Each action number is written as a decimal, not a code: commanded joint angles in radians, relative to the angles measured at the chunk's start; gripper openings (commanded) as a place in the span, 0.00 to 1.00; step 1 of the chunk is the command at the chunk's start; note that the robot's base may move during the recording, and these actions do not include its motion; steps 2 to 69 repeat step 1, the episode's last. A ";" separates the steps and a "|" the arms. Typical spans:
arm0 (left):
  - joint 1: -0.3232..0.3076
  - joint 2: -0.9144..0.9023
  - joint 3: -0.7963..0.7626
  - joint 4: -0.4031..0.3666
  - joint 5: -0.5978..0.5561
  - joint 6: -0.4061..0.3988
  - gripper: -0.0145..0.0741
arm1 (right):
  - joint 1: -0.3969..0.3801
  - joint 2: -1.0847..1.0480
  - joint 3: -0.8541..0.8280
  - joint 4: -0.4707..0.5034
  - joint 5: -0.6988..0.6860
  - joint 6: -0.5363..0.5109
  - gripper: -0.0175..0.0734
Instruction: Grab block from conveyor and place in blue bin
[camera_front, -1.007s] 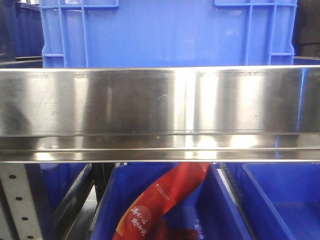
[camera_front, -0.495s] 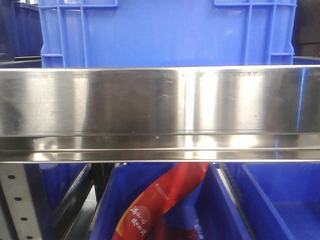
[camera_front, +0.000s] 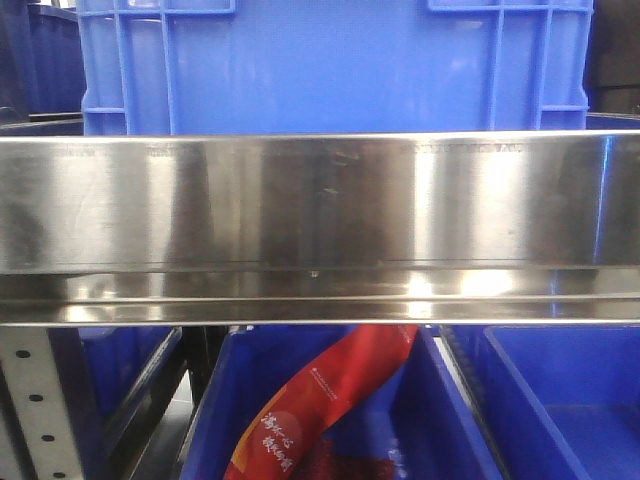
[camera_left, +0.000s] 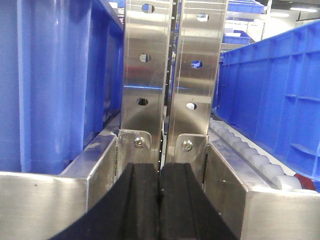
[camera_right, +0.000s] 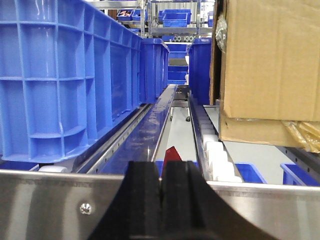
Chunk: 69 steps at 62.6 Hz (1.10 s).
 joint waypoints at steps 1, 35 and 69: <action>0.000 -0.005 -0.002 -0.006 -0.020 -0.006 0.04 | -0.004 -0.003 0.000 -0.007 -0.025 0.000 0.01; 0.000 -0.005 -0.002 -0.006 -0.020 -0.006 0.04 | -0.004 -0.003 0.000 -0.007 -0.025 0.000 0.01; 0.000 -0.005 -0.002 -0.006 -0.020 -0.006 0.04 | -0.004 -0.003 0.000 -0.007 -0.025 0.000 0.01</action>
